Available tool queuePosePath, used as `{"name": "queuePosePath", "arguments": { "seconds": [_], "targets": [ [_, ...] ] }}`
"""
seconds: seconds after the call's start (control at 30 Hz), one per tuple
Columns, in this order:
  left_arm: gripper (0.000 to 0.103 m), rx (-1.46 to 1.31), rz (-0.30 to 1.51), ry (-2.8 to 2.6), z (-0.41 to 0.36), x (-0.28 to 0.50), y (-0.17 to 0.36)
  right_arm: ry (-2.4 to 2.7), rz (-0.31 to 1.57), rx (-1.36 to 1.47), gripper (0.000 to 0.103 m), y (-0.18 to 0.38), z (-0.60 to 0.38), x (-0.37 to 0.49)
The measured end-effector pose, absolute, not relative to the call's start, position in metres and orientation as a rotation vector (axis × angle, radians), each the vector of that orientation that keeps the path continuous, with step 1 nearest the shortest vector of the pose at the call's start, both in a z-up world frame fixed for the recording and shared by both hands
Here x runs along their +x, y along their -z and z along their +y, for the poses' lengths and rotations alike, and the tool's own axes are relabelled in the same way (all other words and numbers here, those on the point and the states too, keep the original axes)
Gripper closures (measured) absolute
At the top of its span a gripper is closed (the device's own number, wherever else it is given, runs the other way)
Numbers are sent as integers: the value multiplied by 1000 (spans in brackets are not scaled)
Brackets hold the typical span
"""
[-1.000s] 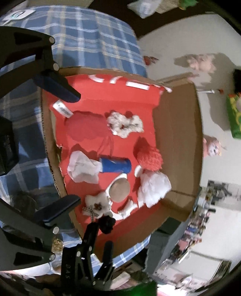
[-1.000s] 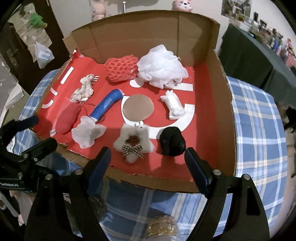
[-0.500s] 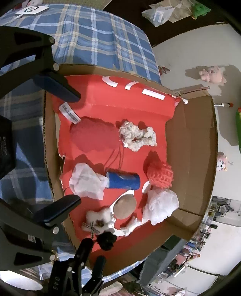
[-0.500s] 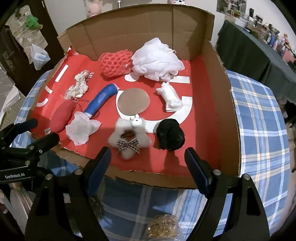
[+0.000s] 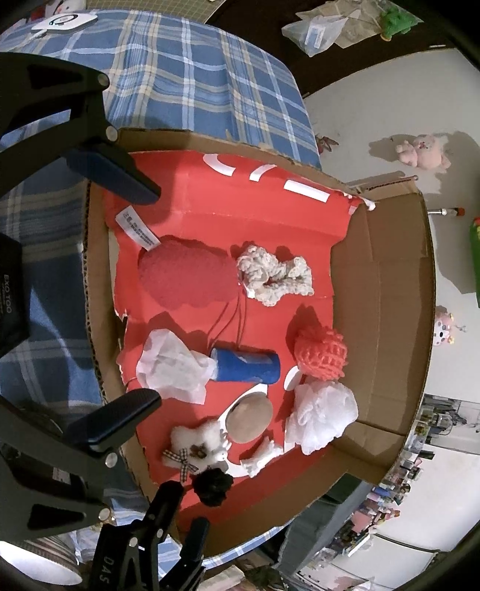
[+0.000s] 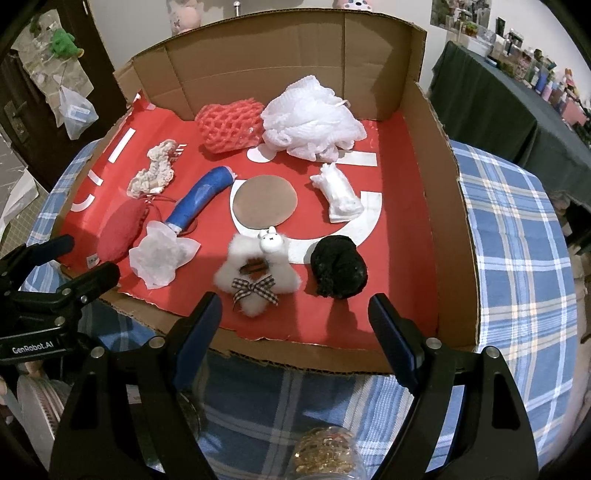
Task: Organize soft objects
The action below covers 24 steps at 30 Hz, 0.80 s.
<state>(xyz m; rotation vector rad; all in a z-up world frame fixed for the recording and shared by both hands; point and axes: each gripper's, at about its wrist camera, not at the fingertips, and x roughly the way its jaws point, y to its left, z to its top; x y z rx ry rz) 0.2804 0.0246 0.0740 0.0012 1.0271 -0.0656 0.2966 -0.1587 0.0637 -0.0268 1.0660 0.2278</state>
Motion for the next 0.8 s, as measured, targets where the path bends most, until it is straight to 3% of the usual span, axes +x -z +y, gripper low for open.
{"name": "queuePosePath", "arguments": {
  "seconds": [0.8],
  "targets": [
    [2, 3, 1014, 79, 23, 279, -74, -220, 1062, -27, 22, -64, -160, 296]
  ]
}}
